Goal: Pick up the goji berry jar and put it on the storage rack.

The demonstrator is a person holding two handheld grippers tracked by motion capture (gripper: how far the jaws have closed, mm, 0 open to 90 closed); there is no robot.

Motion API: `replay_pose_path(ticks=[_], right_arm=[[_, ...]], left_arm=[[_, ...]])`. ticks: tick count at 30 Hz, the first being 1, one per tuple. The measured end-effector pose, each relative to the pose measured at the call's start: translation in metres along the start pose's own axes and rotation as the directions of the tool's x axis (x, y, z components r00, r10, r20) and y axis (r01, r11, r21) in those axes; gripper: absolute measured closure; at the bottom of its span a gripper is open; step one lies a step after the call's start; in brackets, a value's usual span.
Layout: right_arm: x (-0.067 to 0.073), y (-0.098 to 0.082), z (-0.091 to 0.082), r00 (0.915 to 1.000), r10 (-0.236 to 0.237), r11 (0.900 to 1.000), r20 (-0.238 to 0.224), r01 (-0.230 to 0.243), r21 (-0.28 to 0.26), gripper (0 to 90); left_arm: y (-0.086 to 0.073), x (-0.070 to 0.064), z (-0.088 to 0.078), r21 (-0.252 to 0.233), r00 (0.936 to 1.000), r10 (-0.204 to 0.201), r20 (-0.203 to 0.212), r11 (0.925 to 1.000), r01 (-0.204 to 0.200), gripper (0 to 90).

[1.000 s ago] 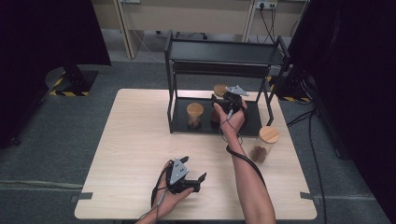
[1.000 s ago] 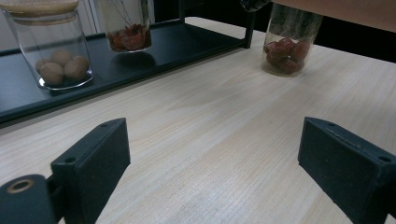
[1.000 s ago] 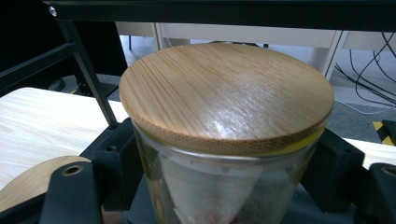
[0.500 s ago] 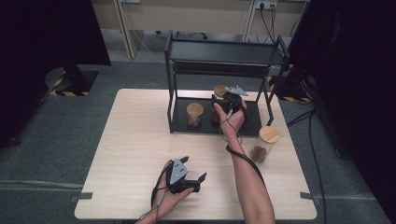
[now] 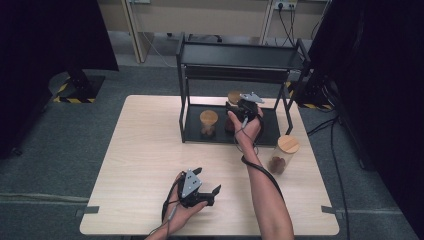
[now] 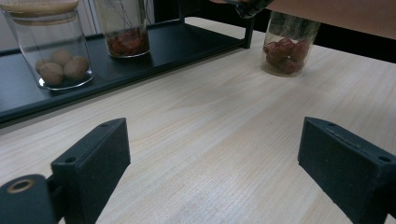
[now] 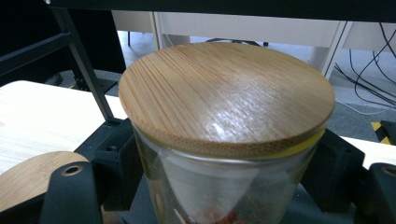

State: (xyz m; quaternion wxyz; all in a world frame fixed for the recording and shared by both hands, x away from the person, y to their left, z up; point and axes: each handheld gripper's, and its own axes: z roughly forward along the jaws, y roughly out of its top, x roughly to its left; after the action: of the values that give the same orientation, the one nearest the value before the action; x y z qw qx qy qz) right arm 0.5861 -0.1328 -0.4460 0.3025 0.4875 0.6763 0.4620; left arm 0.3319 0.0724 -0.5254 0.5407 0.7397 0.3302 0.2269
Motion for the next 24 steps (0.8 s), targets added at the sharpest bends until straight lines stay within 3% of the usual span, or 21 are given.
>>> replay_pose_path(ticks=[13, 21, 24], right_arm=[[0.0041, -0.0022, -0.0009, 0.9994, -0.035, 0.999, 0.0, 0.035, 0.008, 24.9], [0.0043, -0.0027, -0.0013, 0.9997, -0.023, 1.0, -0.004, 0.024, 0.006, 23.9], [0.004, -0.0025, -0.0019, 0.9999, -0.012, 1.0, -0.009, 0.012, 0.008, 19.8]], left_arm=[[0.0, -0.0002, 0.0001, 0.001, 1.0, -0.002, 0.0, 1.0, 0.002, 8.7], [-0.0001, -0.0004, 0.0001, 0.0, 1.0, -0.003, 0.0, 1.0, 0.003, 8.7], [-0.0001, -0.0006, 0.0001, 0.0, 1.0, -0.001, 0.0, 1.0, 0.001, 8.7]])
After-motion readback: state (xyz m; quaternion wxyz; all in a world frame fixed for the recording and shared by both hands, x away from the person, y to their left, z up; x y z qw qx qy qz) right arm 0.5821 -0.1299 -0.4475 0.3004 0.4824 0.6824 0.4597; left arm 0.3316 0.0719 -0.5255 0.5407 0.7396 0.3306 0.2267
